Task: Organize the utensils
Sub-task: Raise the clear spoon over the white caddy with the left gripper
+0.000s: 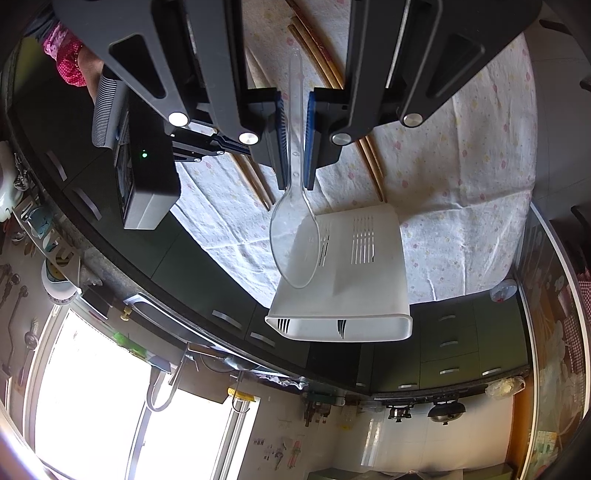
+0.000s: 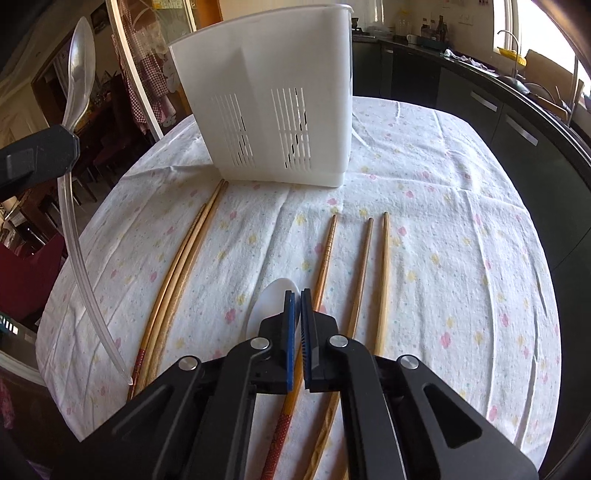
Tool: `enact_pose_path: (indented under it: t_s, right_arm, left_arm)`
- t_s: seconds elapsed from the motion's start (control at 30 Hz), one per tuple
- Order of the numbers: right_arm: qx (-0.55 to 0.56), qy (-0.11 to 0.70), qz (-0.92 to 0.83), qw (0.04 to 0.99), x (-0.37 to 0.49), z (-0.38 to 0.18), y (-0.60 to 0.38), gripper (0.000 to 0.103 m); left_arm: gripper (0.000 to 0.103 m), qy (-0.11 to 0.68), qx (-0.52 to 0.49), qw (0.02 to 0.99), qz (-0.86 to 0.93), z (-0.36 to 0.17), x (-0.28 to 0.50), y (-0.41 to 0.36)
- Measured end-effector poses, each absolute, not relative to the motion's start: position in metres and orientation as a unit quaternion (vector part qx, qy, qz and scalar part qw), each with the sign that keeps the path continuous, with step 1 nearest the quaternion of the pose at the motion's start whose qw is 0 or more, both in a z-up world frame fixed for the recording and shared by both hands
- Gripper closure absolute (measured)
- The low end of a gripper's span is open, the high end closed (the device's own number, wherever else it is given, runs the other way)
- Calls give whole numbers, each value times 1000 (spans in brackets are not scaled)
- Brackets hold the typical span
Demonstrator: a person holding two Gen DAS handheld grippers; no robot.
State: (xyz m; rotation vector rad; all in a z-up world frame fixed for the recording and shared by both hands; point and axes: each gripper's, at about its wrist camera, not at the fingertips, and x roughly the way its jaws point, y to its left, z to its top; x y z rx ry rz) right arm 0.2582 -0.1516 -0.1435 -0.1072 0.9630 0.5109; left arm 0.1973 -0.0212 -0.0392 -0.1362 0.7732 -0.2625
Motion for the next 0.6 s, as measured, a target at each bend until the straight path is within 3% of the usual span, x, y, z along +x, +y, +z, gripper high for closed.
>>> enact_pose_path:
  t_s: [0.23, 0.6]
  right_arm:
    - [12, 443, 267, 856, 254, -122, -174, 100]
    - [66, 343, 272, 897, 238, -49, -200, 100]
  left_arm:
    - [95, 376, -66, 915, -129, -40, 197, -22]
    - [95, 340, -67, 929, -129, -5, 199, -19]
